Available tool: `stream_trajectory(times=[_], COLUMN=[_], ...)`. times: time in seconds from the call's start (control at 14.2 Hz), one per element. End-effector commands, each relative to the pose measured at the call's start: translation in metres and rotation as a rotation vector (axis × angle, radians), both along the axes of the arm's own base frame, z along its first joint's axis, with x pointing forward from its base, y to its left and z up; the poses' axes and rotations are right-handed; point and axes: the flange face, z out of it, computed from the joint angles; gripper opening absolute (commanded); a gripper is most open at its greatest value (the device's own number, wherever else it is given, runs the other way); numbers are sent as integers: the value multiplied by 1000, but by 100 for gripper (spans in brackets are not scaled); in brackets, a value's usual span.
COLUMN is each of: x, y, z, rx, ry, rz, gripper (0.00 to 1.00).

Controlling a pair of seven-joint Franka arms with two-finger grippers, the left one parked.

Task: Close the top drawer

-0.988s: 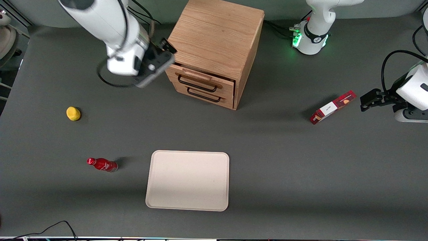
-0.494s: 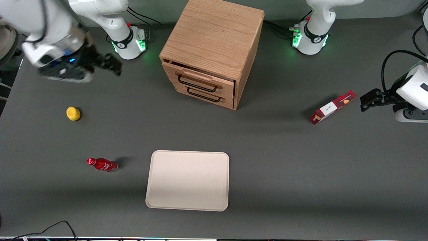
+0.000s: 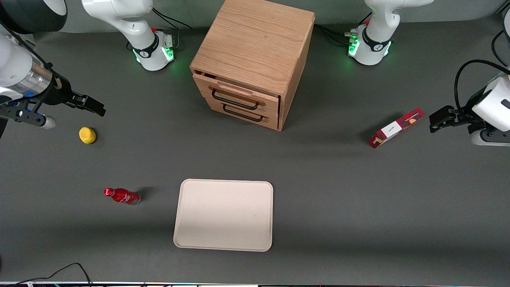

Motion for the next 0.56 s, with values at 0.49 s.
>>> stream_trajectory(times=[0.49], x=[20], y=[-42], z=[-19], rx=[-8], ry=[-18], rz=[25], gripper=[100])
